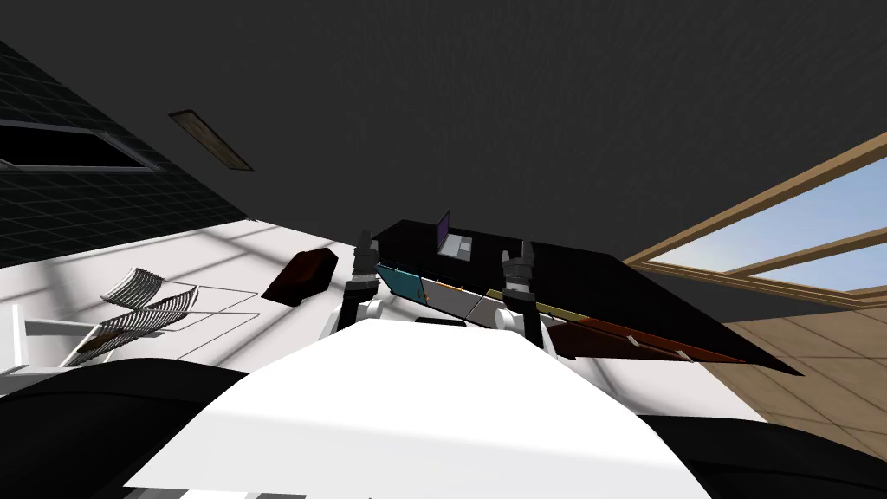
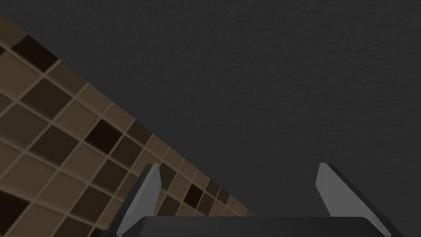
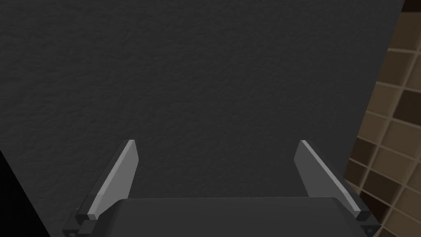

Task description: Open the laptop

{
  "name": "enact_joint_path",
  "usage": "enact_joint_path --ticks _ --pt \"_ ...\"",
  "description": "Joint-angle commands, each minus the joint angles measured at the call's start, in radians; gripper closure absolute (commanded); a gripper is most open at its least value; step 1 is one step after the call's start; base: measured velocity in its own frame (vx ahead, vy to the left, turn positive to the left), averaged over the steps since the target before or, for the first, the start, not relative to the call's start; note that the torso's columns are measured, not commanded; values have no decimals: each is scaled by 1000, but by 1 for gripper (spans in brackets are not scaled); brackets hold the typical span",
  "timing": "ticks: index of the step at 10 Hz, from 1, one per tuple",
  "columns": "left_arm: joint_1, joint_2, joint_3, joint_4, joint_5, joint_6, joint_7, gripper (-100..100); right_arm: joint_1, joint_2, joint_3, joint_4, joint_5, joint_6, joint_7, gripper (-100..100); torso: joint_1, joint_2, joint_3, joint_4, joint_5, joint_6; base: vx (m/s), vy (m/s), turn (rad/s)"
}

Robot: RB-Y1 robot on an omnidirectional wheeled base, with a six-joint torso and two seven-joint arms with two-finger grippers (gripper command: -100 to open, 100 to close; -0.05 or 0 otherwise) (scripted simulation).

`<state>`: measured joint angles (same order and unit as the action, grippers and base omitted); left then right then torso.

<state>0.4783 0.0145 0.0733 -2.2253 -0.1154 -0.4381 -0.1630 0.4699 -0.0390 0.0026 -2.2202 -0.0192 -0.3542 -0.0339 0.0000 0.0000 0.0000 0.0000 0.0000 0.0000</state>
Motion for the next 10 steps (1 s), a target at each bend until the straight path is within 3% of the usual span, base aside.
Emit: enact_joint_path --ticks 1,9,10 --pt "0 0 0 0 0 0 0 0 0 0 0 0 0 0 0 0 0 40 -82 41 0 0 0 0 0" --pt "0 0 0 0 0 0 0 0 0 0 0 0 0 0 0 0 0 618 -1234 617 0 0 0 0 0" --pt "0 0 0 0 0 0 0 0 1 -47 -15 7 7 10 6 -100 0 691 -1382 691 0 0 -44 84 -19"
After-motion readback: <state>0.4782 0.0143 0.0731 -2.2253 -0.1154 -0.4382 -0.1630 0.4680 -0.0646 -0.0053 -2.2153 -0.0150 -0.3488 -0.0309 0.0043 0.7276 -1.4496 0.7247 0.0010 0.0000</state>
